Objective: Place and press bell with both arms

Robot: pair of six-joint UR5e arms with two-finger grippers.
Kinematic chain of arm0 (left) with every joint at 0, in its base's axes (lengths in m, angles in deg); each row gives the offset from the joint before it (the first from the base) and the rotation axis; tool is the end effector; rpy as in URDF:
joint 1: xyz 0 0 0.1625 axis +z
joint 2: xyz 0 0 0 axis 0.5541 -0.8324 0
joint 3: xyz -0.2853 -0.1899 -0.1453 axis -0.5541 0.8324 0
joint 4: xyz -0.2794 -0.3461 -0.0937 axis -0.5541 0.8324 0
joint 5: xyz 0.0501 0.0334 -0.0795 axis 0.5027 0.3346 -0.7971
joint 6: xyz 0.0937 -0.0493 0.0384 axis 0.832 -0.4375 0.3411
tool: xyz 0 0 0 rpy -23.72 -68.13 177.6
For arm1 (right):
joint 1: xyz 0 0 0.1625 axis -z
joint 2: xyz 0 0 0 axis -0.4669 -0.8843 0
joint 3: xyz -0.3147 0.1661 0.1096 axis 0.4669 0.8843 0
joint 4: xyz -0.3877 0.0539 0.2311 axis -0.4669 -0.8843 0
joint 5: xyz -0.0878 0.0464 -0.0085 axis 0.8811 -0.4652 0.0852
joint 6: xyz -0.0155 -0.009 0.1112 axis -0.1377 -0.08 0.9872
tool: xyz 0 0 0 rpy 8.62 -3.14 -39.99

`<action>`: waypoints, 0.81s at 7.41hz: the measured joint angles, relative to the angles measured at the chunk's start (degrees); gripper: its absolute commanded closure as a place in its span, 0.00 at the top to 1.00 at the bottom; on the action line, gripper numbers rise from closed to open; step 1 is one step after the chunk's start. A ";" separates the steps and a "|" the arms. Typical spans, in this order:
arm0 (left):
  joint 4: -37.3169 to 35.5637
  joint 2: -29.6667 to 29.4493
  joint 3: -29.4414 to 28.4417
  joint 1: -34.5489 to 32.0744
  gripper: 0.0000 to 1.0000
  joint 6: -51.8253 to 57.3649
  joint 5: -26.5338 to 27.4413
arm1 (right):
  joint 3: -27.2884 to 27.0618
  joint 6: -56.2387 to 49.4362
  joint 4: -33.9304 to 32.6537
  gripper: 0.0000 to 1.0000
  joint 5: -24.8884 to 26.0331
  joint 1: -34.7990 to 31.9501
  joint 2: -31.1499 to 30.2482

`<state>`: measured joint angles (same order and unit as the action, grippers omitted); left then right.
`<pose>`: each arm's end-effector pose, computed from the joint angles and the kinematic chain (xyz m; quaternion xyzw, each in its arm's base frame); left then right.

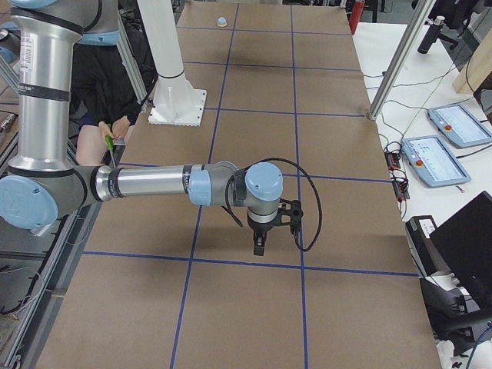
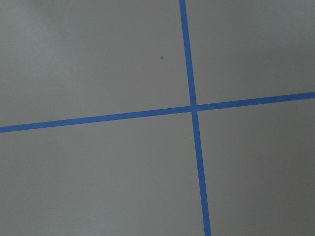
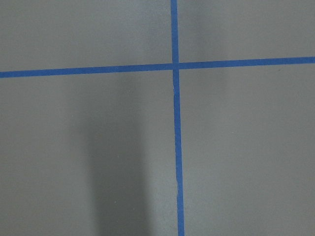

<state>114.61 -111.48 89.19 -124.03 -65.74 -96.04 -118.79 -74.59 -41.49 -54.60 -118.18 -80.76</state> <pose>-0.0637 -0.5309 0.5433 0.0719 0.3435 0.0330 0.9358 0.0541 -0.4824 0.5612 0.0017 -0.3976 0.0231 0.9173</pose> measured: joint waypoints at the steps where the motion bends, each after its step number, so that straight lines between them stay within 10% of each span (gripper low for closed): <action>1: -4.53 -0.49 4.41 0.06 1.00 -0.06 1.81 | -0.35 0.00 0.00 1.00 -0.12 0.00 -0.03; 6: -24.85 -1.99 27.62 12.67 1.00 -19.51 16.51 | -0.79 0.06 -0.01 1.00 -0.24 0.01 0.02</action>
<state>89.76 -113.48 116.81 -111.36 -85.25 -79.54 -119.58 -74.53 -41.50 -54.84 -118.17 -80.73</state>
